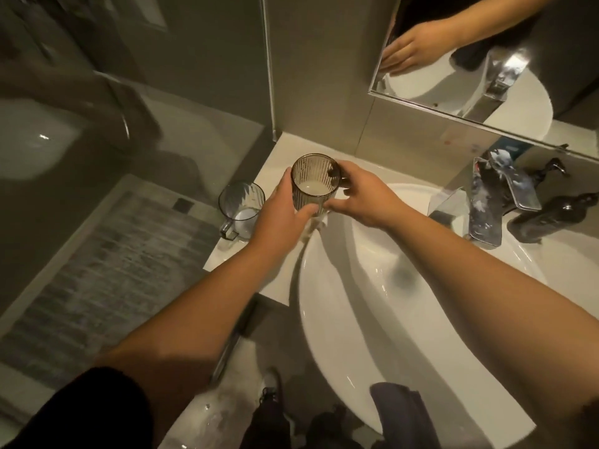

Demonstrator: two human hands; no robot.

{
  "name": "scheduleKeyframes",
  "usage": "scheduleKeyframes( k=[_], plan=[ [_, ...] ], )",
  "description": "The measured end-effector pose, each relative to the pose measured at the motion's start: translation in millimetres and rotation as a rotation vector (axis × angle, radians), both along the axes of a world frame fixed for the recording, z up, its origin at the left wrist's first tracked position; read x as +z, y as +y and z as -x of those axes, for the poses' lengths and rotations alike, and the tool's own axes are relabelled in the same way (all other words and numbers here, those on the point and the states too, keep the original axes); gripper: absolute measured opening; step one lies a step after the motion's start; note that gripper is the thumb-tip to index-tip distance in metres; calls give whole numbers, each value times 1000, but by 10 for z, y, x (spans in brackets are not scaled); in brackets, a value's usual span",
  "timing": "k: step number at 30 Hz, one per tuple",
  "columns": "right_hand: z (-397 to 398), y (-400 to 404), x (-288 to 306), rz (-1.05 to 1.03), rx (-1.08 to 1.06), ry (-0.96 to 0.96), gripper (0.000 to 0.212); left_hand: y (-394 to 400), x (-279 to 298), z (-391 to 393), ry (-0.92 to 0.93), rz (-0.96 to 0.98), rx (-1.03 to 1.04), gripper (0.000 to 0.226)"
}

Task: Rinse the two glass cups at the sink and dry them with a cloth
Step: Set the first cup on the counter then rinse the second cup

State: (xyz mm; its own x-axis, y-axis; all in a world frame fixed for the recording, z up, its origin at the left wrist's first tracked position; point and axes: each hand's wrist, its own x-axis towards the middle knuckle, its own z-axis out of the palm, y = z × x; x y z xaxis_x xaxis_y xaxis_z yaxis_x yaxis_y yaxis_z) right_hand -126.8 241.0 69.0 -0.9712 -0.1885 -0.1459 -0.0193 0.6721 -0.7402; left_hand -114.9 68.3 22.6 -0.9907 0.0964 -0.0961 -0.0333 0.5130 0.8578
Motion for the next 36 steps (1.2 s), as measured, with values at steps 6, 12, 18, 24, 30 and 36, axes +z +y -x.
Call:
scheduleKeyframes(
  k=[6, 12, 18, 24, 30, 36],
  plan=[
    [227, 52, -317, -108, -7, -27, 87, 134, -306, 168, -35, 27, 30, 75],
    [369, 88, -485, -216, 60, -50, 79, 134, -502, 243, -85, 50, 22, 75],
    [437, 37, -605, -359, 90, -66, 74, 90, -593, 254, -135, 67, 20, 73],
    [421, 46, -604, -381, 91, -84, 67, 72, -596, 243, -158, 84, 17, 71],
    [247, 119, -537, -531, 104, 45, 87, 84, -524, 79, -246, 221, -15, 84],
    [-94, 121, -472, -589, 82, 283, 61, -77, -283, -232, -234, 340, -117, 75]
  ],
)
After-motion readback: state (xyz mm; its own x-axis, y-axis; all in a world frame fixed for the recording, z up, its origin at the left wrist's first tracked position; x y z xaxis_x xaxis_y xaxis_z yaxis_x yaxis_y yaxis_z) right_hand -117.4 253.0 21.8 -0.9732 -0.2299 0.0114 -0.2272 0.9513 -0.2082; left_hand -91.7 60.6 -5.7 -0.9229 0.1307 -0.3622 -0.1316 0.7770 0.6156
